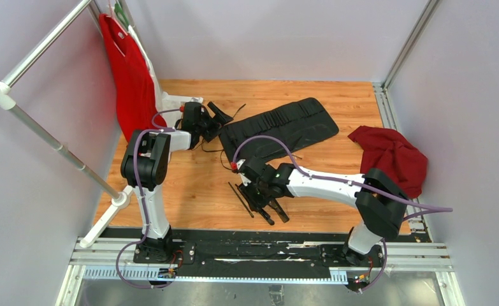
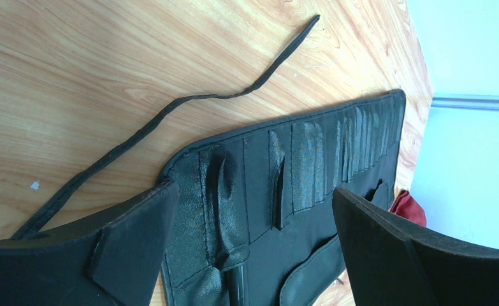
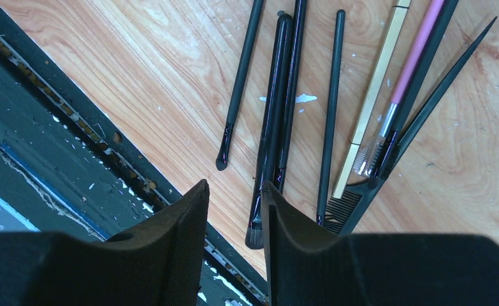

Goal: Organize the makeup
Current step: Pick up the makeup brush from the center of the board.

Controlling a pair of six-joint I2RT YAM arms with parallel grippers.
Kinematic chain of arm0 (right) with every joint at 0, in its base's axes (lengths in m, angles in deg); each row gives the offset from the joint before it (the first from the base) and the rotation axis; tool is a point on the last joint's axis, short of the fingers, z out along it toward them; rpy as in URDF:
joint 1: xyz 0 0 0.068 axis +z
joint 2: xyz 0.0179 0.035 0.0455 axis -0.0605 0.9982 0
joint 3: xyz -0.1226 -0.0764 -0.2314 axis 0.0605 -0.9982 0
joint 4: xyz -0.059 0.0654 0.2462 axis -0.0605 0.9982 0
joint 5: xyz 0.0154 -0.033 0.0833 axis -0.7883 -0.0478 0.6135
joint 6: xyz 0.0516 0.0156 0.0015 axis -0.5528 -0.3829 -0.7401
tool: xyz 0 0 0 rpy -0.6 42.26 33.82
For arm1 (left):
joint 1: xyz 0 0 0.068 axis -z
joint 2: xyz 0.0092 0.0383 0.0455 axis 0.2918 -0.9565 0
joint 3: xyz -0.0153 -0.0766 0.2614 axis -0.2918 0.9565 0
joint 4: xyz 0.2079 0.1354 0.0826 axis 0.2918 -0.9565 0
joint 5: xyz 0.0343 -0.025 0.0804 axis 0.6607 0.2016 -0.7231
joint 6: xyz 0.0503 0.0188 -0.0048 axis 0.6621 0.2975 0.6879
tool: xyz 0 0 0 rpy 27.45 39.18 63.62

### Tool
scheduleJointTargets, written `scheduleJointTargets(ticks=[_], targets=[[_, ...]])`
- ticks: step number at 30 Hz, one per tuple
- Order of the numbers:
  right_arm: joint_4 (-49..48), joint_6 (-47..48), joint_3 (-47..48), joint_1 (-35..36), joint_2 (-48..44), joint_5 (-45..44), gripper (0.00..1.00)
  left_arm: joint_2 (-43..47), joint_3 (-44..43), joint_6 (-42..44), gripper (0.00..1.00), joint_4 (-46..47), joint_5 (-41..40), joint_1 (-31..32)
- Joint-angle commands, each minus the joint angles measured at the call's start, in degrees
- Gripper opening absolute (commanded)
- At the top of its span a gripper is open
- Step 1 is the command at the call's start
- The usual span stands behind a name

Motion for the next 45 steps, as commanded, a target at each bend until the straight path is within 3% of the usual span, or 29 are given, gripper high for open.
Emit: scheduleJointTargets(ticks=[1,45], targets=[[0.3,-0.3,1.4,1.1,1.4,-1.7,0.35,-2.3,1.5,1.4,0.98,-10.0,-0.9,-0.5],[-3.0,-1.3,-3.6,1.2,4.8,-0.7,0.31,-2.5,1.6,1.4,0.98,-10.0,-1.1,-0.5]])
